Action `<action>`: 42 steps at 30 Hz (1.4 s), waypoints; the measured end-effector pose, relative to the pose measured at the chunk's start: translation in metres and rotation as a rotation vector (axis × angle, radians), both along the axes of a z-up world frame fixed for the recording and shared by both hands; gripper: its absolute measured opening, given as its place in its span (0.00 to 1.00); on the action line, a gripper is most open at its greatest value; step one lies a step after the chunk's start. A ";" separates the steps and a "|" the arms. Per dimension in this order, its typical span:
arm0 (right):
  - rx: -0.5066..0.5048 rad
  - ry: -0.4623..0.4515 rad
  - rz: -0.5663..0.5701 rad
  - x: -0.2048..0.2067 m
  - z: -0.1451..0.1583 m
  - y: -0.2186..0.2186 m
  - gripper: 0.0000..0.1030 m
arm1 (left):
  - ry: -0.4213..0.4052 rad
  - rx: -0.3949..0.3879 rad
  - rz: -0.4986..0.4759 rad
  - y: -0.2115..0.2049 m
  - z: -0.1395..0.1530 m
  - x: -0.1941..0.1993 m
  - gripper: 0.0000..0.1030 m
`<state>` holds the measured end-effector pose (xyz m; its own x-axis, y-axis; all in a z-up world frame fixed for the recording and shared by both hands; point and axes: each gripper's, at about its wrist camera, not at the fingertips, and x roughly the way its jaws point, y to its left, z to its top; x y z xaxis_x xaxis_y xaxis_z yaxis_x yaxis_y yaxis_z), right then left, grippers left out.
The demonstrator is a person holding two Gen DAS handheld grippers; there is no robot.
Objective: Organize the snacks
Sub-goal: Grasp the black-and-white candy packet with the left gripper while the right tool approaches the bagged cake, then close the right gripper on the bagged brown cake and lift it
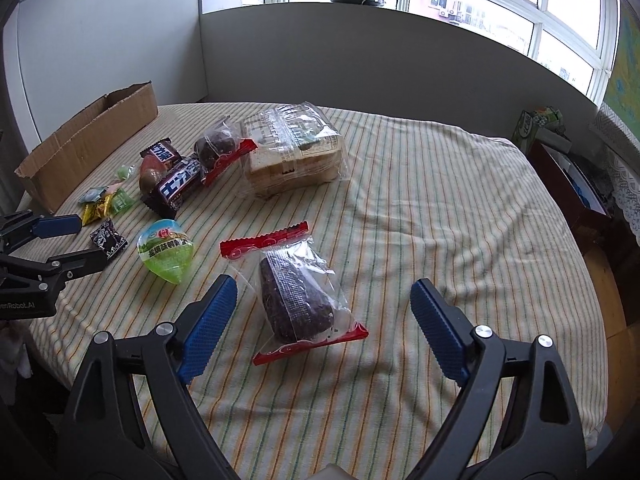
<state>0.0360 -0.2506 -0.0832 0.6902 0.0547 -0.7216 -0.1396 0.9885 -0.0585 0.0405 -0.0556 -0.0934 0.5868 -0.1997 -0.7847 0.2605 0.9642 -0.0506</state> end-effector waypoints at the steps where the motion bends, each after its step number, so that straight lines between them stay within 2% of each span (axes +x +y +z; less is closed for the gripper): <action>1: 0.001 0.005 -0.001 0.001 -0.001 -0.001 0.88 | 0.005 0.008 0.000 -0.001 -0.002 0.003 0.73; 9: -0.001 0.038 0.017 0.012 -0.009 0.003 0.88 | 0.021 0.024 -0.026 -0.010 -0.003 0.015 0.72; 13: -0.004 0.048 0.026 0.015 -0.010 0.007 0.89 | 0.007 0.056 -0.040 -0.017 -0.007 0.012 0.73; 16: 0.002 0.057 0.026 0.017 -0.010 0.007 0.88 | 0.005 0.049 -0.034 -0.015 -0.005 0.013 0.64; 17: 0.008 0.062 0.024 0.017 -0.010 0.006 0.87 | 0.002 0.050 -0.033 -0.015 -0.005 0.012 0.58; 18: 0.013 0.068 0.023 0.018 -0.011 0.005 0.80 | -0.003 0.055 -0.035 -0.016 -0.004 0.012 0.54; 20: 0.027 0.088 0.023 0.019 -0.013 0.003 0.70 | -0.014 0.069 -0.039 -0.018 -0.005 0.010 0.53; 22: 0.033 0.092 0.025 0.020 -0.013 0.002 0.69 | -0.021 0.080 -0.043 -0.020 -0.004 0.009 0.49; 27: 0.025 0.084 0.029 0.018 -0.012 0.005 0.51 | -0.029 0.083 -0.052 -0.021 -0.003 0.005 0.37; 33: 0.037 0.078 0.015 0.016 -0.011 0.004 0.45 | -0.033 0.077 -0.051 -0.021 -0.004 0.003 0.33; 42: 0.061 0.024 -0.022 0.008 0.002 0.001 0.43 | -0.036 0.054 -0.032 -0.013 0.000 0.001 0.31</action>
<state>0.0440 -0.2495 -0.0808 0.6744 0.0840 -0.7335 -0.1182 0.9930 0.0050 0.0416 -0.0690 -0.0932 0.6090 -0.1766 -0.7733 0.2920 0.9563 0.0116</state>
